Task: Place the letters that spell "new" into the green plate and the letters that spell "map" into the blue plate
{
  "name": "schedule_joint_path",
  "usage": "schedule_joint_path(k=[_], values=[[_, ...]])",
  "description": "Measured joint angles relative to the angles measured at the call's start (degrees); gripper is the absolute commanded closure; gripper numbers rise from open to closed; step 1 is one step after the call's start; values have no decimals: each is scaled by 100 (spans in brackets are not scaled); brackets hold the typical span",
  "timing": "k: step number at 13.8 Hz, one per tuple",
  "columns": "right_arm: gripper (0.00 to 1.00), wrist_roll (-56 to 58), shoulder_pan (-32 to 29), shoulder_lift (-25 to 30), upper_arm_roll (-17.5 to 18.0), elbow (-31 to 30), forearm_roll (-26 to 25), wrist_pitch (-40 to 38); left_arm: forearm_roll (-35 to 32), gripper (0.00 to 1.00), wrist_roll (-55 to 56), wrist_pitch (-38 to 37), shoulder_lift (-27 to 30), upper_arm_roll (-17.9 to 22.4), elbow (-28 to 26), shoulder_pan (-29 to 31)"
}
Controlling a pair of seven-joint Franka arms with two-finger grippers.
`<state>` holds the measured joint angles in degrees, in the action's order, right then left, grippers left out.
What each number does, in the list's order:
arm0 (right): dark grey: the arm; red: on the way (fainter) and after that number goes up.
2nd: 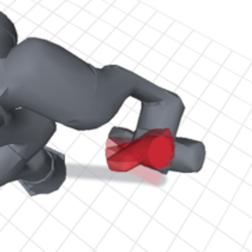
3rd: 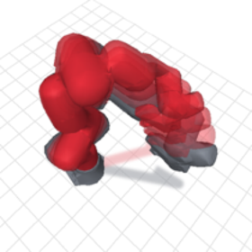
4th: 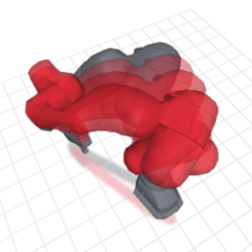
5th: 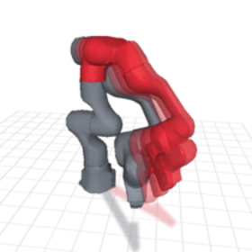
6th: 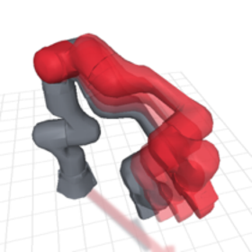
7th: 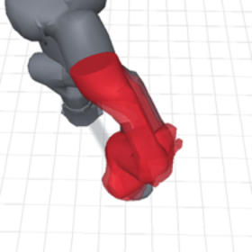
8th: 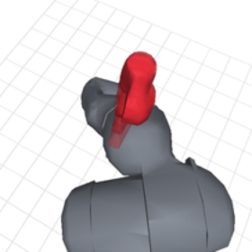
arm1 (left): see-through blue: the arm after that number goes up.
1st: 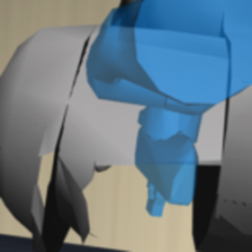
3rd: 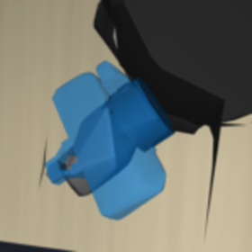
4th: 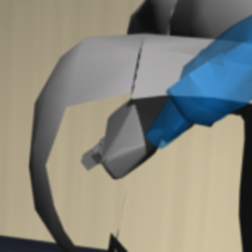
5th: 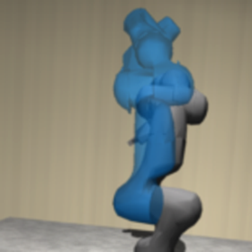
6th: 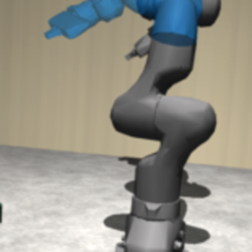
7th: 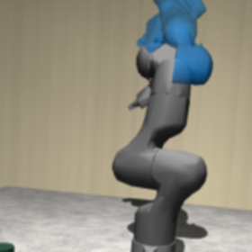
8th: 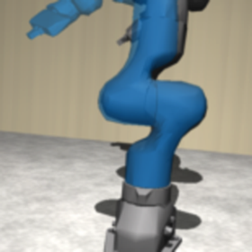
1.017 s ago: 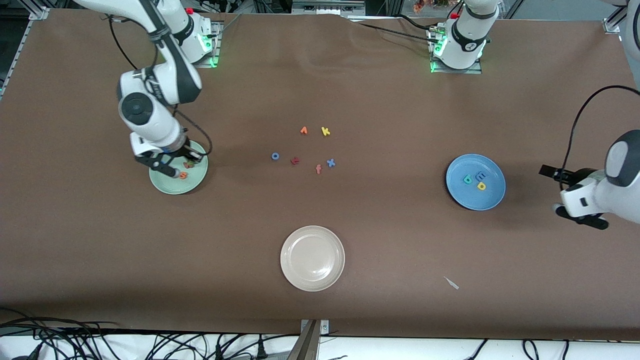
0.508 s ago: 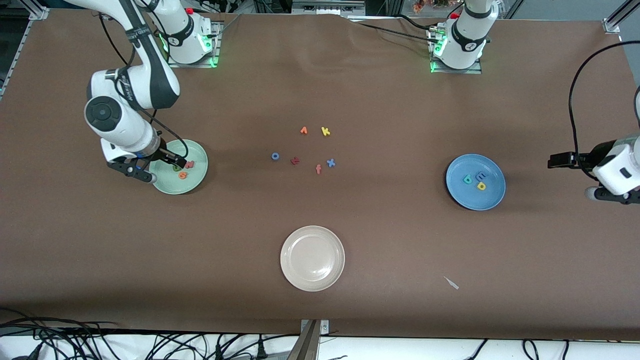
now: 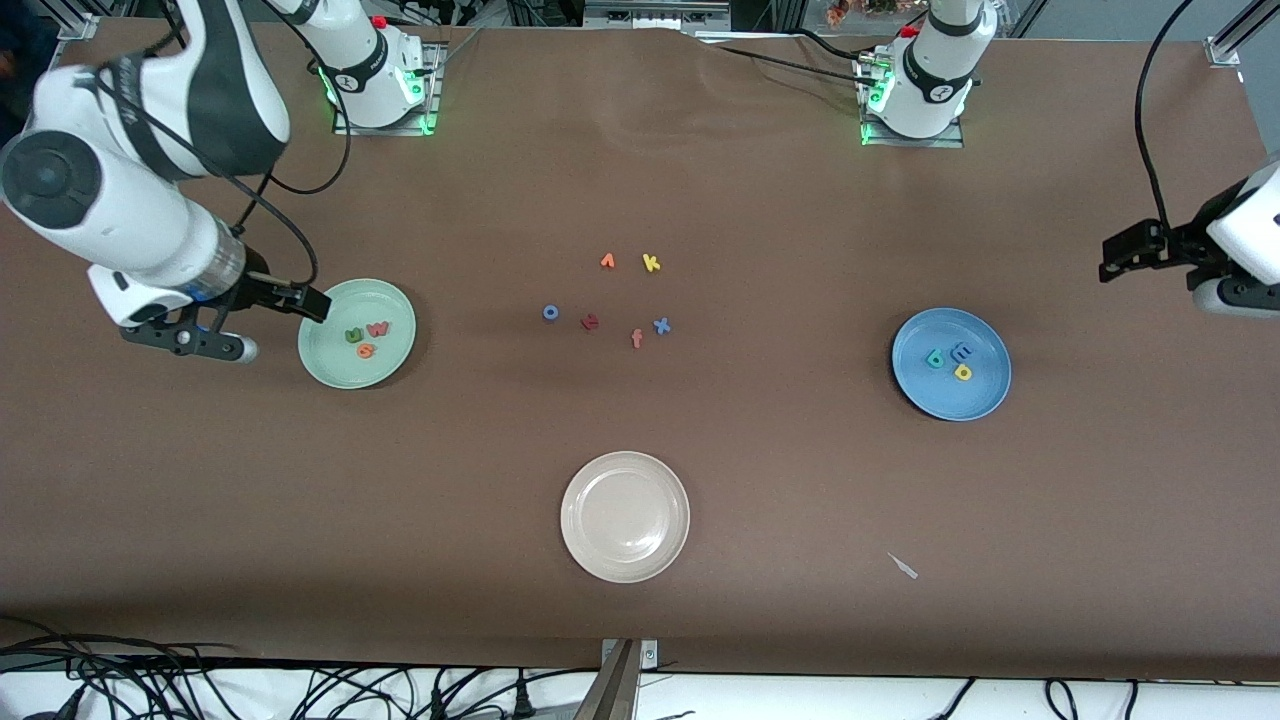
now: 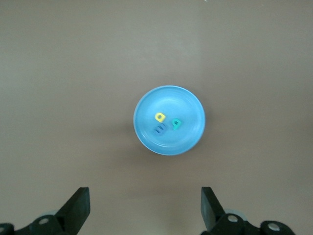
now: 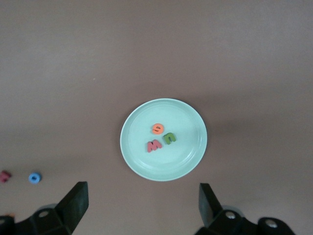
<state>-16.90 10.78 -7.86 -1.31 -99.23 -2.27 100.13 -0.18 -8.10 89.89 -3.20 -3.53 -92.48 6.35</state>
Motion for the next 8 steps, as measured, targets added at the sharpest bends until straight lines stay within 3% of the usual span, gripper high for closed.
schedule_joint_path(k=[3,8], values=[[0,362,-1,151,-2,616,61,-771,162,0,-2,-28,27,-80,-1,-3],[0,642,-9,412,-74,989,66,-1085,162,0,4,-29,31,-148,10,11]])
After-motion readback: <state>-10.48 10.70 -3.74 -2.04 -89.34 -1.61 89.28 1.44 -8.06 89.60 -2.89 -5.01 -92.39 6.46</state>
